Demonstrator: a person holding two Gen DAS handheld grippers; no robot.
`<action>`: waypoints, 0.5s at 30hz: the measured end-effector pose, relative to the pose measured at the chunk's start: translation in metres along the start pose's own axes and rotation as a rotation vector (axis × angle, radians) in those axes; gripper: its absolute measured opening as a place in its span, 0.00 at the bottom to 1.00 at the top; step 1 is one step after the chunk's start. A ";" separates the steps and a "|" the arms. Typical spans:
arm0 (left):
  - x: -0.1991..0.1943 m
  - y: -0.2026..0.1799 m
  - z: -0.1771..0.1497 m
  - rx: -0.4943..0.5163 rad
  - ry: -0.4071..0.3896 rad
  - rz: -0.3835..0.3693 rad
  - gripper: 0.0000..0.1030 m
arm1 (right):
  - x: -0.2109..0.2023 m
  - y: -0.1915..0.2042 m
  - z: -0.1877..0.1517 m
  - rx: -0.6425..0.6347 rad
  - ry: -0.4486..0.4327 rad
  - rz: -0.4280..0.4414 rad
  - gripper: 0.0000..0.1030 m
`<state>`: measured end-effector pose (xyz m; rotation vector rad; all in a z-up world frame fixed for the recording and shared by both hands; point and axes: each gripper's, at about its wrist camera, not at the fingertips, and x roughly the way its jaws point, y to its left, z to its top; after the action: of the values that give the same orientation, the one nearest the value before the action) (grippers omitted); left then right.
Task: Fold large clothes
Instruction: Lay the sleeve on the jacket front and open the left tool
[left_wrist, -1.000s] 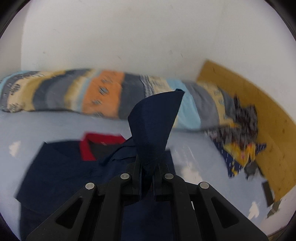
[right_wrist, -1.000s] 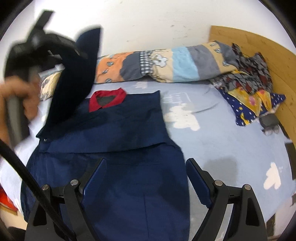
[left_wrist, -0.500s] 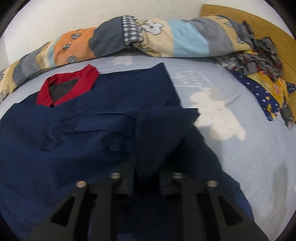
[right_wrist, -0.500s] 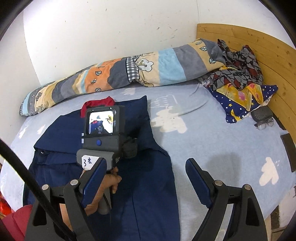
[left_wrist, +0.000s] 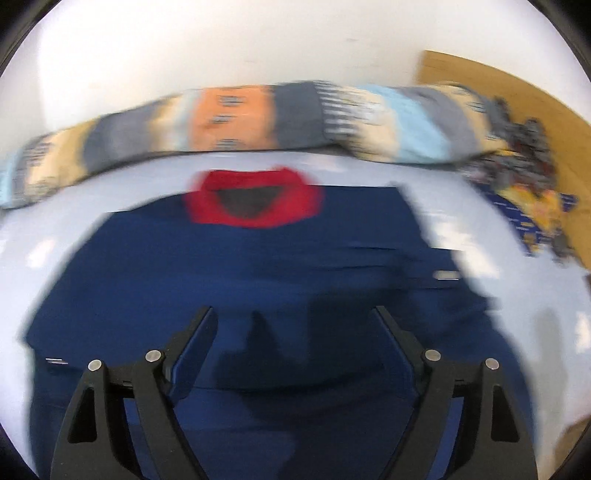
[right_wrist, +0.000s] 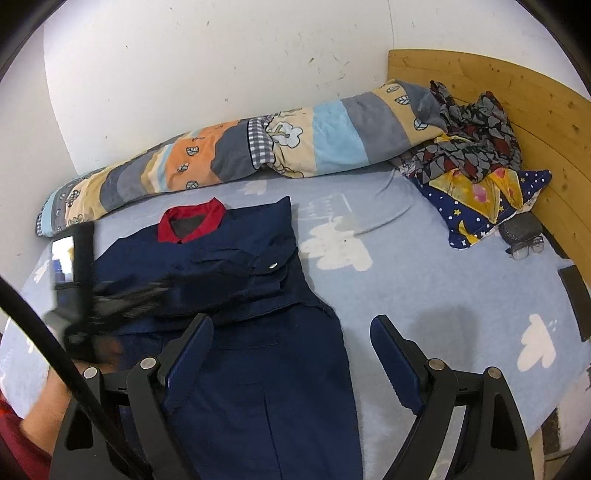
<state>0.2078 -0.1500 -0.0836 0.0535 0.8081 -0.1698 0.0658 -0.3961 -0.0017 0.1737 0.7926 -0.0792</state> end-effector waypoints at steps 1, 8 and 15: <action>0.000 0.021 -0.003 -0.013 0.007 0.053 0.80 | 0.003 0.002 0.000 -0.006 0.008 0.000 0.88; 0.028 0.117 -0.052 -0.122 0.172 0.155 0.81 | 0.017 0.024 -0.005 -0.051 0.041 0.020 0.88; -0.005 0.112 -0.035 -0.166 0.030 0.112 0.80 | 0.026 0.034 -0.007 -0.058 0.056 0.021 0.88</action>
<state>0.1988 -0.0347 -0.1067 -0.0554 0.8447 0.0044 0.0837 -0.3621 -0.0203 0.1296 0.8481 -0.0312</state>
